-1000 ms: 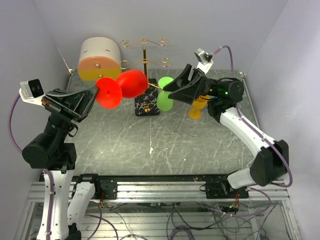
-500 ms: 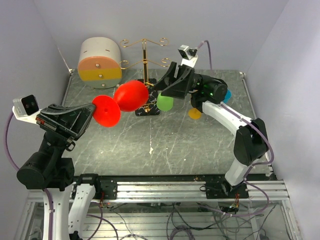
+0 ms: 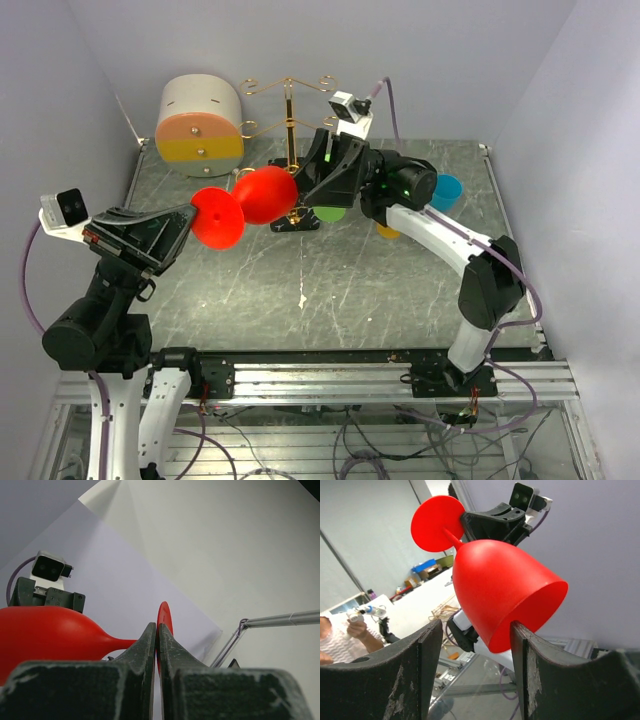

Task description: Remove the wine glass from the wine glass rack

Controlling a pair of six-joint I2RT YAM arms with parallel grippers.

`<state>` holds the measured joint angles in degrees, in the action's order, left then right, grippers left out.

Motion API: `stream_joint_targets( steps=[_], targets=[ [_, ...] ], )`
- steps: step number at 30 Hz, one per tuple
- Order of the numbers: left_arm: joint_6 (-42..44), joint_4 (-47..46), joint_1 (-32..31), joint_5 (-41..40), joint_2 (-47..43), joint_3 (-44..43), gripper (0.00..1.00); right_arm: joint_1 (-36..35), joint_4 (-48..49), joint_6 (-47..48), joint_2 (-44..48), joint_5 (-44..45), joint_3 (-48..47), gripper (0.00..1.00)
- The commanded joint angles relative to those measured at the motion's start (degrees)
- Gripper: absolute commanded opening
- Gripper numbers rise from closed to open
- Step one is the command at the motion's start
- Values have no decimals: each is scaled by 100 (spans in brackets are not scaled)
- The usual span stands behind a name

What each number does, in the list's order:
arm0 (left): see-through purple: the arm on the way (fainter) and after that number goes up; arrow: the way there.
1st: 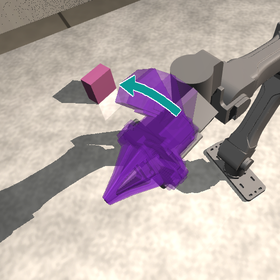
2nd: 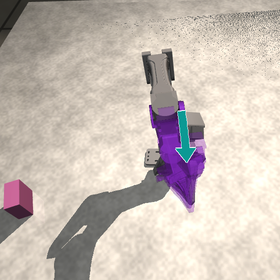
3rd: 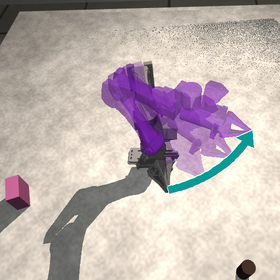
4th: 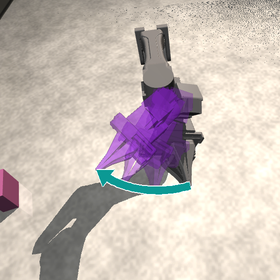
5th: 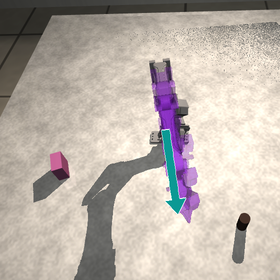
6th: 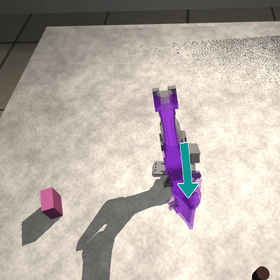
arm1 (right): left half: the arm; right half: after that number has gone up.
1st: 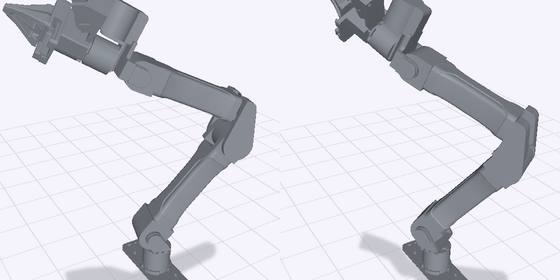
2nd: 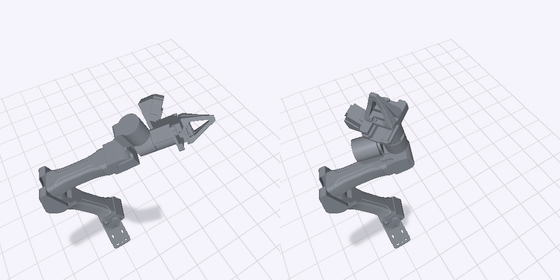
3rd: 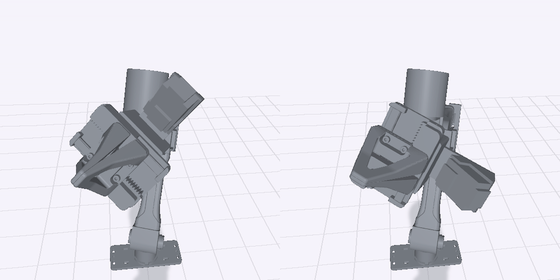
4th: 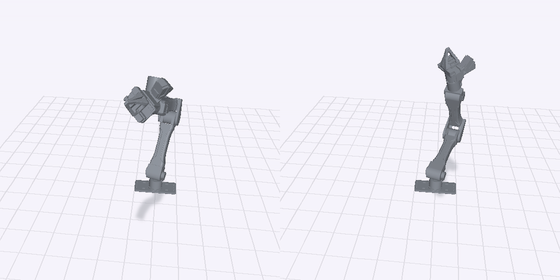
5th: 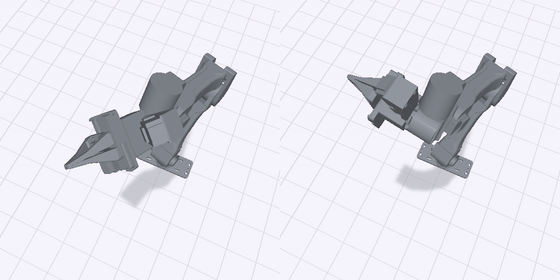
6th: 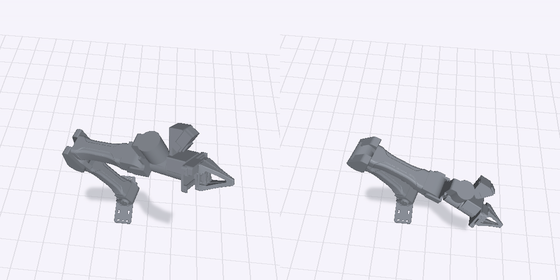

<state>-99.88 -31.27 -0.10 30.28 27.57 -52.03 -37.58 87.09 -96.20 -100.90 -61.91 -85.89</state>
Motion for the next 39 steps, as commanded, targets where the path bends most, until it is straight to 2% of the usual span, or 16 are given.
stream_joint_targets(
  steps=[1, 7, 10, 13, 14, 17, 19, 23, 25, 27, 29, 31, 32, 33, 37, 39],
  targets=[
    [16, -20, 19, 79, -99, 127, 11, -183, 1594, -430, -279, 146, -311, 54],
    [91, 9, 19, 81, -103, 236, 11, -275, 1712, -526, -291, 173, -353, 38],
    [93, 3, 19, 67, -104, 315, 11, -279, 1712, -523, -217, 137, -276, 24],
    [134, 35, 19, 49, -104, 361, 12, -286, 1715, -496, -116, 110, -138, 1],
    [192, 159, 19, 36, -125, 359, 15, -277, 1715, -492, -76, 96, -90, 0],
    [462, 918, 19, -74, -234, 322, 39, -258, 1637, -428, 159, 34, 110, 0],
    [701, 1438, 19, -204, -329, 305, 50, -177, 1559, -364, 383, 18, 335, 0],
    [1356, 2786, 19, -679, -501, 74, 60, 101, 948, 156, 1099, -146, 944, 0],
    [1701, 3638, 19, -991, -600, -88, 62, 324, -9, 798, 1702, -295, 1255, 0],
    [2010, 4216, 19, -1302, -667, -247, 62, 592, -1560, 1903, 2317, -399, 1487, 0],
    [2245, 4565, 19, -1530, -700, -338, 62, 865, -4099, 3628, 2906, -323, 1371, 0],
    [2496, 4792, 23, -1580, -680, -434, 61, 1038, -7598, 6055, 3329, 794, 622, 0],
    [2638, 4912, 27, -1578, -626, -499, 61, 1039, -8902, 7001, 3400, 1464, 189, 0],
    [2810, 5038, 27, -1555, -562, -574, 61, 1040, -9846, 7461, 3383, 2068, -209, 0],
    [3446, 5331, 27, -1301, -162, -762, 59, 1041, -12590, 7995, 2951, 4946, -1681, 0],
    [3807, 5307, 27, -1087, 66, -783, 58, 1044, -13456, 7931, 2651, 6413, -2130, 0]
  ],
)
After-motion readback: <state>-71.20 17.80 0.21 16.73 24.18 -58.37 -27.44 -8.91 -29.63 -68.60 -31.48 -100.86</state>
